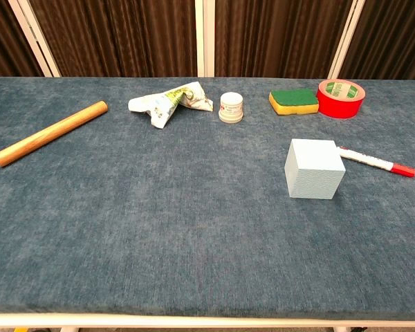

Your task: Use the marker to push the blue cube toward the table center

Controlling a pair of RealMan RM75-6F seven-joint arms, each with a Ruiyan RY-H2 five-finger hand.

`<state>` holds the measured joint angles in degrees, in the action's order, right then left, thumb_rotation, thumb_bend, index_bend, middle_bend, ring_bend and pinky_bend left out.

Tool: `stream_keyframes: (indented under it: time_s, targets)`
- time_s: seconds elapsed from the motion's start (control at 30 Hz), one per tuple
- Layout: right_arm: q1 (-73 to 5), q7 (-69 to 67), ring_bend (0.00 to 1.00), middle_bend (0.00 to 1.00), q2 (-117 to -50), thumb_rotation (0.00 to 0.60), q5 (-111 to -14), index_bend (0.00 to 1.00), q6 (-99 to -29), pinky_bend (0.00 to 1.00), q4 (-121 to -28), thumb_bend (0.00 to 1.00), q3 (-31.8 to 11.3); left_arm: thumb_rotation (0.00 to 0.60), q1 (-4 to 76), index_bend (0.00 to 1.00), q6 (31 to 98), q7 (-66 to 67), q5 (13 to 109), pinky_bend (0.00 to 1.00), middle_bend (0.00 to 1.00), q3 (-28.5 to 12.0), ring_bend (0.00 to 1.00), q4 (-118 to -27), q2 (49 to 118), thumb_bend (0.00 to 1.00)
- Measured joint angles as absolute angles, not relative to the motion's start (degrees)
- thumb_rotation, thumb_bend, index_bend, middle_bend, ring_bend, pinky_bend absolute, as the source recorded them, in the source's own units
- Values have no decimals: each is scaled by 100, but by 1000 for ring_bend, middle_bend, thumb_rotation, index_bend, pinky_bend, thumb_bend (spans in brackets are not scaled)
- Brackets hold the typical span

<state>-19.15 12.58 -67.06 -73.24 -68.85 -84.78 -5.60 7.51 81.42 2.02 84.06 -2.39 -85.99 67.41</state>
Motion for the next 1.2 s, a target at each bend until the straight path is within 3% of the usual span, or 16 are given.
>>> stream_keyframes:
  time_s: [0.27, 0.37, 0.53, 0.77, 0.93, 1.0, 1.2]
  targets:
    - [-1934, 1308, 0, 21, -6778, 428, -7293, 12, -6841, 0, -8569, 0, -588, 600, 751, 135, 8165, 196, 8465, 102, 61, -216, 0, -8620, 6715, 11]
    - [-1961, 1345, 30, 85, -6799, 435, -7247, 54, -6790, 72, -8641, 0, -611, 600, 779, 135, 8167, 198, 8461, 102, 61, -255, 0, -8626, 6688, 11]
    - [-2055, 1730, 226, 223, -6896, 467, -6983, 166, -6620, 357, -8688, 0, -650, 600, 776, 136, 8157, 146, 8433, 102, 61, -257, 0, -8593, 6678, 11]
    - [-2452, 2502, 420, 327, -7357, 470, -6047, 296, -6019, 546, -8413, 50, -809, 600, 768, 135, 8169, 28, 8457, 102, 61, -240, 0, -8435, 6738, 11]
    - [-2764, 2722, 763, 412, -7877, 477, -5770, 365, -5687, 886, -7834, 144, -882, 600, 751, 135, 8168, -10, 8431, 102, 61, -238, 0, -8407, 6702, 11]
    - [-2888, 2799, 835, 429, -8122, 485, -5694, 387, -5577, 939, -7577, 176, -897, 600, 753, 135, 8150, -17, 8425, 102, 61, -235, 0, -8398, 6684, 11]
    - [-3147, 2856, 912, 439, -8575, 490, -5397, 404, -5287, 996, -7231, 275, -959, 600, 786, 136, 8111, -23, 8440, 102, 61, -238, 0, -8389, 6653, 11]
